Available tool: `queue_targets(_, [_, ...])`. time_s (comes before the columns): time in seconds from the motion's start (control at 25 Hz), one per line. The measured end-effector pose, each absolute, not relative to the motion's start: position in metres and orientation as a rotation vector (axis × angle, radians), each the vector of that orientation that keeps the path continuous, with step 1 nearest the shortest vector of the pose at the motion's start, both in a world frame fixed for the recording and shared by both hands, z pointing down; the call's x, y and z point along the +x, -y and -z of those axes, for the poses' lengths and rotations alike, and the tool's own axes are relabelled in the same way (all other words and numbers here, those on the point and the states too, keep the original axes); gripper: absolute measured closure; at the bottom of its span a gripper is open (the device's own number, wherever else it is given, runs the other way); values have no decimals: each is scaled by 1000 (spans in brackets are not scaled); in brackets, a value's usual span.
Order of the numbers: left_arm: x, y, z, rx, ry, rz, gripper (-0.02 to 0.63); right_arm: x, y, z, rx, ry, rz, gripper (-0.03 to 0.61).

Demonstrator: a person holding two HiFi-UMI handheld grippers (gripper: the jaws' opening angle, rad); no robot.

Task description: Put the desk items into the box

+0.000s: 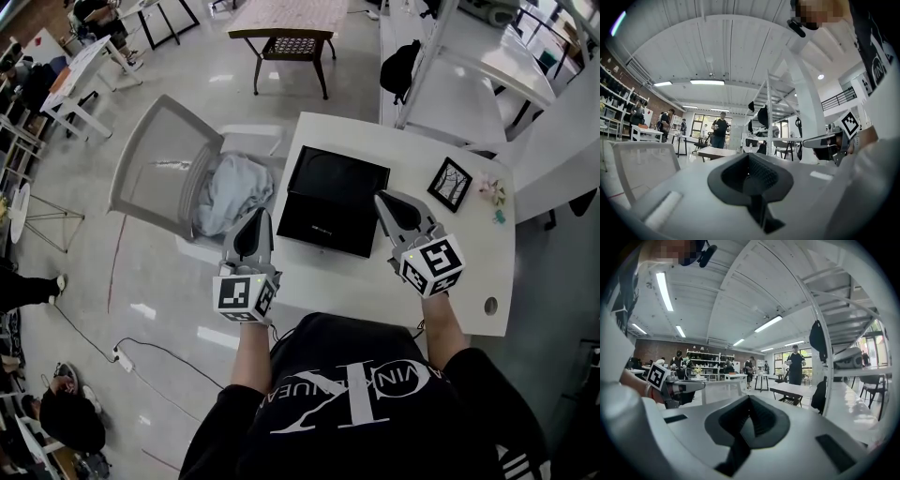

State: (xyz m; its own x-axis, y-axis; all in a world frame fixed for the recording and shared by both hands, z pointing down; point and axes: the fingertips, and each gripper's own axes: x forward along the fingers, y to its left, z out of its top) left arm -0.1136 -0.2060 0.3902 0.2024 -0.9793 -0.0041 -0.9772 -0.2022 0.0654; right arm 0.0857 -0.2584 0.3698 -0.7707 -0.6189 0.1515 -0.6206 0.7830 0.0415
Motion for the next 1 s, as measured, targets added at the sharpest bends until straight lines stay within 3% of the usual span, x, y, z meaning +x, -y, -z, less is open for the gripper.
queue_targets(1.0, [-118,207,-394,2374,1957,78,604,87,260,-375,994,2812,-35,565])
